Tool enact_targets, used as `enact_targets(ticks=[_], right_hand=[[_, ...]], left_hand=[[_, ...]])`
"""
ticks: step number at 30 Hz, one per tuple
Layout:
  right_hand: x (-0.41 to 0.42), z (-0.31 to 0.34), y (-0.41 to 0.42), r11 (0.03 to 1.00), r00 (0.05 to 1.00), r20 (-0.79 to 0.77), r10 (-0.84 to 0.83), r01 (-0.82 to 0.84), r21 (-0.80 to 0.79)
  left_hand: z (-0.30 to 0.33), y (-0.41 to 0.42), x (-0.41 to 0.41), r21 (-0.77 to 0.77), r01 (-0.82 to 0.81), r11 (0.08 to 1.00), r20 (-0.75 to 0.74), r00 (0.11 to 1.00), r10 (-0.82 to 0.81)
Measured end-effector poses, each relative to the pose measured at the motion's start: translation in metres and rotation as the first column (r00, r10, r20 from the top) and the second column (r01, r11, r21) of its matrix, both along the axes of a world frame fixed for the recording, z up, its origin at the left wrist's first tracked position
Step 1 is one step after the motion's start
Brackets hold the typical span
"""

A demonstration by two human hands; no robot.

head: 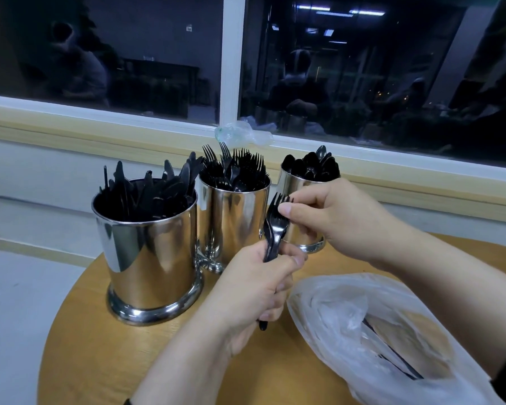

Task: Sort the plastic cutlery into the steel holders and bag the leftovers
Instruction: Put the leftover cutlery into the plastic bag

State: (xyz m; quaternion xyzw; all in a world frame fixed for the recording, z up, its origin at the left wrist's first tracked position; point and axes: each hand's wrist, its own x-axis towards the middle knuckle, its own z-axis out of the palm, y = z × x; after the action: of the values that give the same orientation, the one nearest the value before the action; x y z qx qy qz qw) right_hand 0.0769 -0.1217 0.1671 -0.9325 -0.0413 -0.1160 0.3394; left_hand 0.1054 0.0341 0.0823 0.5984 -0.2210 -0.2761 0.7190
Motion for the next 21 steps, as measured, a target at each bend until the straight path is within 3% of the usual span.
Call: enact_targets(ticks=[7, 13, 21], right_hand=[[0.005, 0.001, 0.006, 0.997, 0.999, -0.035, 0.032, -0.03, 0.069], [0.024, 0.026, 0.003, 0.991, 0.963, 0.234, -0.132, 0.119, 0.069], [0.071, 0.085, 0.012, 0.968, 0.772, 0.596, -0.221, 0.248, 0.038]], left_hand=[[0.002, 0.008, 0.004, -0.01, -0.047, 0.999, 0.033, 0.998, 0.047], [0.001, 0.017, 0.012, -0.143, -0.252, 0.957, 0.087, 0.96, 0.266], [-0.003, 0.026, 0.022, -0.168, -0.391, 0.905, 0.049, 0.913, 0.404]])
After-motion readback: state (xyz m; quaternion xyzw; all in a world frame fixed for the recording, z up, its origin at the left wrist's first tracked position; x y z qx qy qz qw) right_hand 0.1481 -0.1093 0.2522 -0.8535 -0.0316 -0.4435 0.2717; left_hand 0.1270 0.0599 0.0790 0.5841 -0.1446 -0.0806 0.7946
